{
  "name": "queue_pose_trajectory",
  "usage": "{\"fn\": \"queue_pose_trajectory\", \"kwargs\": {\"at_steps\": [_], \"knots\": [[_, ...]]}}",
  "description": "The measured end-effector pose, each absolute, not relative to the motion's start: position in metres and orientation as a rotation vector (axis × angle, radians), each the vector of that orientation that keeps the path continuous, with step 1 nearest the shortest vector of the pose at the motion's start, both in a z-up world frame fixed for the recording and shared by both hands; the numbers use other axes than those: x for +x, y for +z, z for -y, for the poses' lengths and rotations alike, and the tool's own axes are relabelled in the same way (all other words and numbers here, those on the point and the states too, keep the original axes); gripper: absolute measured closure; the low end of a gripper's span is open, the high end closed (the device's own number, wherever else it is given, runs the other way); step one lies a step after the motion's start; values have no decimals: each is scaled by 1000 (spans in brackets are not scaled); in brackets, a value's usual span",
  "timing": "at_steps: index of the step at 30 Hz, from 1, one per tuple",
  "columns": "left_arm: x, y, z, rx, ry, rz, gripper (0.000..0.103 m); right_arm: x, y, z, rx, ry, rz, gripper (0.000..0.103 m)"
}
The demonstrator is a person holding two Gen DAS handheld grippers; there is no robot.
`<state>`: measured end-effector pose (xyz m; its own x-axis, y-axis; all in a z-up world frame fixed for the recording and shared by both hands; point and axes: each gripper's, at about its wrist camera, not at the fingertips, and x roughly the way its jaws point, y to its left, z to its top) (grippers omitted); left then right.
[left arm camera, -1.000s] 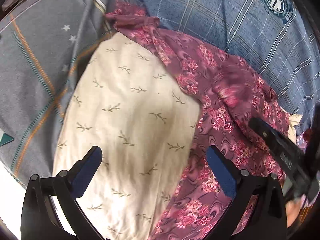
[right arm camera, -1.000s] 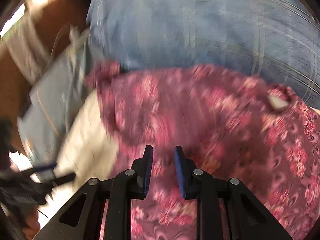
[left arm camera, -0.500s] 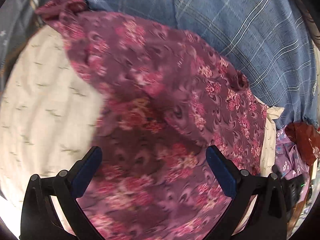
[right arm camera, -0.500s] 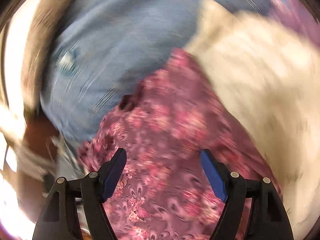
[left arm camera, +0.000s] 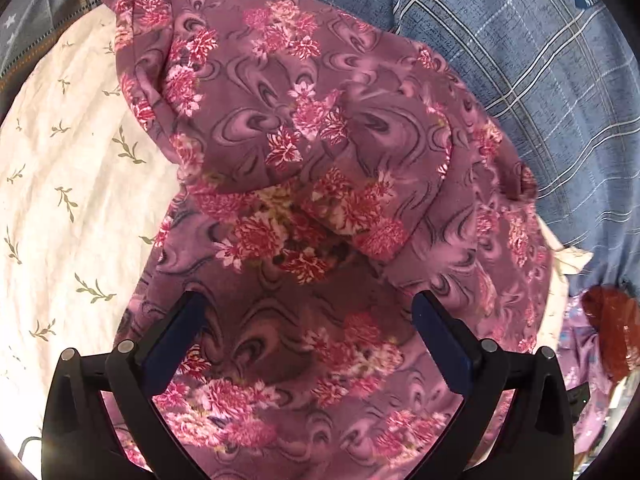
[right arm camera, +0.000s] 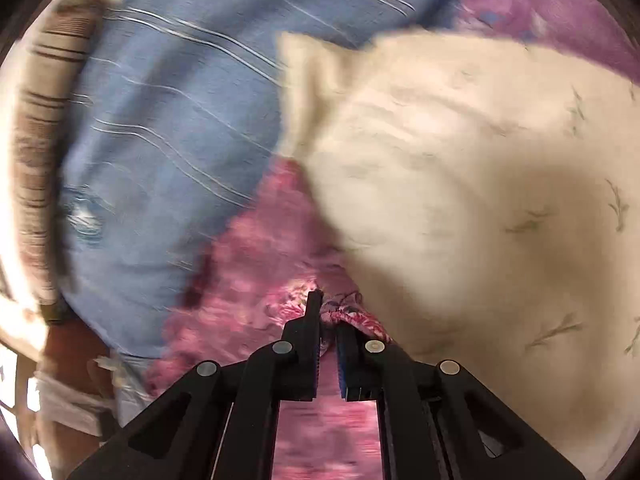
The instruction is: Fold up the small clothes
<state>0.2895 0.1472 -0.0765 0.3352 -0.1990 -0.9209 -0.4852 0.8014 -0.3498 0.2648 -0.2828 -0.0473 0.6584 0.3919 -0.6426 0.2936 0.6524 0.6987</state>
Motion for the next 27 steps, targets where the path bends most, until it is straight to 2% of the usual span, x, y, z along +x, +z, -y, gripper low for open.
{"fn": "queue_pose_trajectory", "kwargs": {"at_steps": [3,5,10,14,20,27], "knots": [[282,-71,-142,-621,188,-1242,0,257,-48,282,884,107,-898,92],[270,-65,-151,-671,189,-1218,0,249,-36,278,842,103,-909,82],[245,-48,-186,-761,247,-1129,0,224,3,249,843,271,-894,80],[250,-46,-198,-776,222,-1149,0,246,42,197,657,381,-827,65],[274,-26,-210,-671,252,-1102,0,297,41,118,453,470,-947,65],[234,-24,-250,-604,362,-1049,0,281,27,-35,117,746,-972,63]]}}
